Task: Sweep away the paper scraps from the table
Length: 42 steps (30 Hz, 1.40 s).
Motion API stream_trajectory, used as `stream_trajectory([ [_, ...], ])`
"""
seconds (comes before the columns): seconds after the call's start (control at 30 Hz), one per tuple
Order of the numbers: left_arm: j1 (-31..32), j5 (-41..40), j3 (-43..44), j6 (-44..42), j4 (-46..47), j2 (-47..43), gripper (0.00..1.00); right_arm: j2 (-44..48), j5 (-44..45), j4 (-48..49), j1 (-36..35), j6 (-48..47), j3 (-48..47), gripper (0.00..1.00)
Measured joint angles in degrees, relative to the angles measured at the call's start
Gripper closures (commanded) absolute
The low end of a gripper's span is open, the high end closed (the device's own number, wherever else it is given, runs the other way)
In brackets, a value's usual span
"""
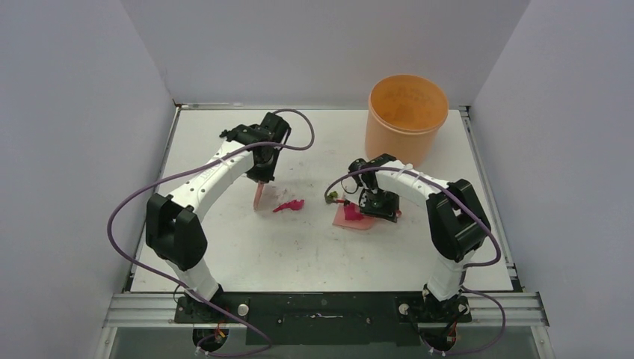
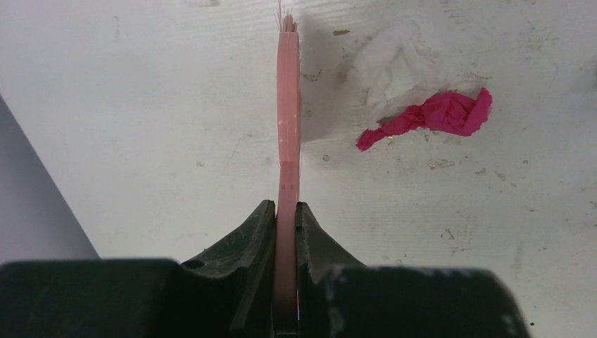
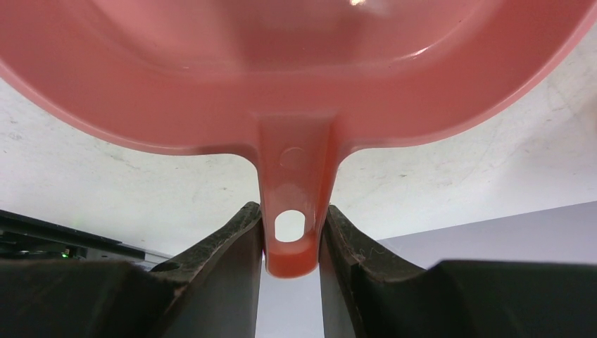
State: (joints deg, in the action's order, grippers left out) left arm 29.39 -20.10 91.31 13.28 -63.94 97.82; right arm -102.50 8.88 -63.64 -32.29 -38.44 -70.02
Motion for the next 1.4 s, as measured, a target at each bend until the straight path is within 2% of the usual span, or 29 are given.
stream_trajectory([
  [0.07,0.15,1.57,-1.25,0.07,1.29,0.31,1.0,-0.61,-0.39,0.0,0.0,0.37,-1.16,0.85],
  [0.17,0.33,4.24,-2.84,0.31,2.67,0.31,1.0,-0.79,-1.55,0.52,0.0,0.7,-1.92,0.66],
  [0.23,0.52,5.79,-3.54,0.63,3.63,0.24,1.0,-0.79,-2.71,1.25,0.11,0.61,-1.75,0.58],
  [0.4,0.63,8.35,-5.38,1.14,6.49,-0.66,1.0,2.05,-7.76,4.68,2.86,-1.14,2.78,0.47],
  [0.63,0.57,10.4,-7.13,1.42,8.68,-1.84,1.0,10.67,-18.58,7.87,16.31,-7.26,7.61,0.42],
  [0.87,0.57,12.2,-7.23,2.47,10.6,-1.84,1.0,16.61,-27.19,11.17,17.68,-12.37,14.67,0.42],
  [1.17,0.59,14.84,-8.15,3.93,12.35,-2.45,1.0,16.74,-30.42,17.05,18.03,-12.96,18.23,0.46],
  [1.23,0.59,15.67,-8.31,4.35,12.79,-2.51,1.0,16.74,-30.77,18.23,18.25,-12.79,18.32,0.51],
  [1.33,0.59,17.0,-8.79,5.07,13.9,-2.58,1.0,16.74,-31.45,19.63,18.4,-12.66,18.43,0.68],
  [1.4,0.59,18.18,-9.33,5.77,14.73,-2.67,1.0,16.74,-31.82,20.09,18.4,-12.63,18.43,0.75],
])
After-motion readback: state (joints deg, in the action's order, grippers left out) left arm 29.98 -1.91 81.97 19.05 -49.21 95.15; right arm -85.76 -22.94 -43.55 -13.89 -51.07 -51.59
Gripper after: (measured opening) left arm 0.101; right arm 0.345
